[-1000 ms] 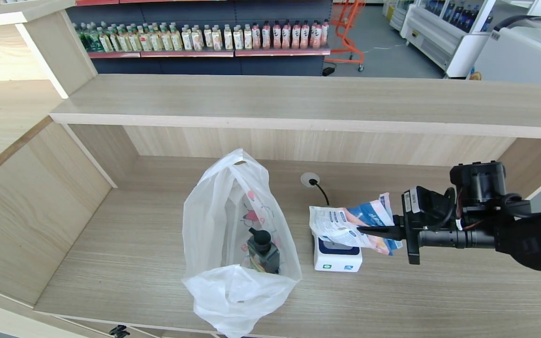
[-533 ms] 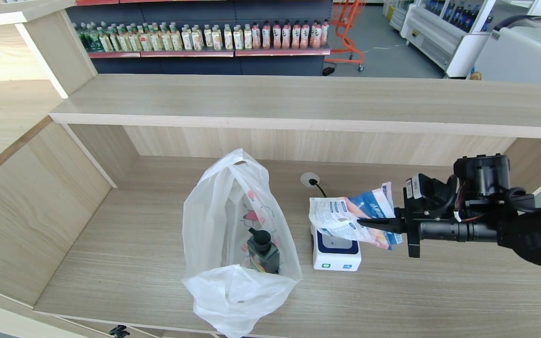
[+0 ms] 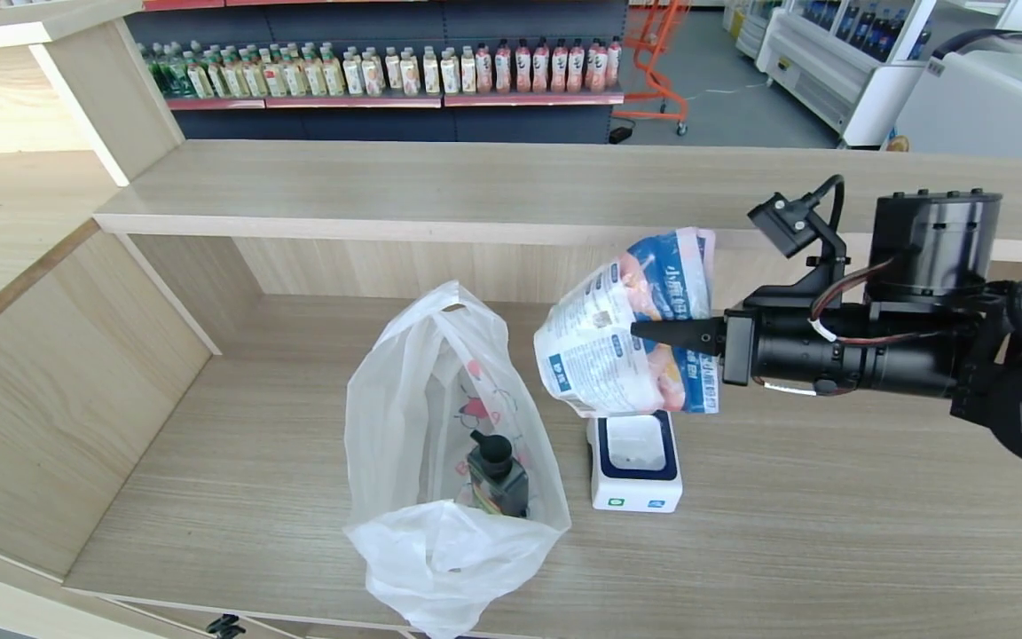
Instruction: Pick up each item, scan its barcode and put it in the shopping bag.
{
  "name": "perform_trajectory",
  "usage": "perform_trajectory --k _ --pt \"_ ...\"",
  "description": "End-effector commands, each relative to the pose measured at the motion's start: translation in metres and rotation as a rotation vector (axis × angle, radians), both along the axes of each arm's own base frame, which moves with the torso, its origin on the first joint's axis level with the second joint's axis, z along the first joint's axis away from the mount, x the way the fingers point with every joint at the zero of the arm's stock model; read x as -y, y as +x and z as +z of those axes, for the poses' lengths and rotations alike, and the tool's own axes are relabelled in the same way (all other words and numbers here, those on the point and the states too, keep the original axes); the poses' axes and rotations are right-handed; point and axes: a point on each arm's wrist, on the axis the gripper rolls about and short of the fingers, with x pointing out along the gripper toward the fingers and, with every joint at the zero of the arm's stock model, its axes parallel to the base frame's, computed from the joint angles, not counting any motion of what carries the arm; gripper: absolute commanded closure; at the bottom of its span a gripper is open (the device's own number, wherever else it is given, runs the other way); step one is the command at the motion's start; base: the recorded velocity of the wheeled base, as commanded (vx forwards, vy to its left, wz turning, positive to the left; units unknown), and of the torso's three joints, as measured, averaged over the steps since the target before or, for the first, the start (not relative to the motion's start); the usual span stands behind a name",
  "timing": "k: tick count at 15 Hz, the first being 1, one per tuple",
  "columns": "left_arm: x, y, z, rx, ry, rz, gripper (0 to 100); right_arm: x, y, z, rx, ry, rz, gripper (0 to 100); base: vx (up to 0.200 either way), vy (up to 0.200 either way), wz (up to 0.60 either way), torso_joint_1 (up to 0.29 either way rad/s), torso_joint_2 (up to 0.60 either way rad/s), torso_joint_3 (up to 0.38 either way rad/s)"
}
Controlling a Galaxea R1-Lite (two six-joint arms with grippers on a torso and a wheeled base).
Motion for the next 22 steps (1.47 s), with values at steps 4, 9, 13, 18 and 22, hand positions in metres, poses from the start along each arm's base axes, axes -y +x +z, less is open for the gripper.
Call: perform_trajectory --k 4,9,13,18,22 --pt "0.0 0.0 0.0 0.0 -0.001 0.001 0 -0.05 0.019 -0.049 -0.05 -0.098 0.114 100 0.0 0.0 0.0 0.0 0.0 0.0" --pt "0.0 0.0 0.0 0.0 -0.001 0.001 0 -0.065 0.042 -0.075 -0.036 -0.073 0.161 100 0.0 0.0 0.0 0.0 0.0 0.0" --pt "0.0 0.0 0.0 0.0 -0.001 0.001 0 -0.075 0.061 -0.085 -0.025 -0.074 0.161 100 0.0 0.0 0.0 0.0 0.0 0.0" --pt "0.0 0.0 0.0 0.0 -0.001 0.001 0 -0.081 0.073 -0.093 0.021 -0.097 0.17 100 0.0 0.0 0.0 0.0 0.0 0.0" --pt "0.0 0.0 0.0 0.0 0.001 0.001 0 -0.081 0.067 -0.071 0.0 -0.04 0.162 0 0.0 0.0 0.0 0.0 0.0 0.0"
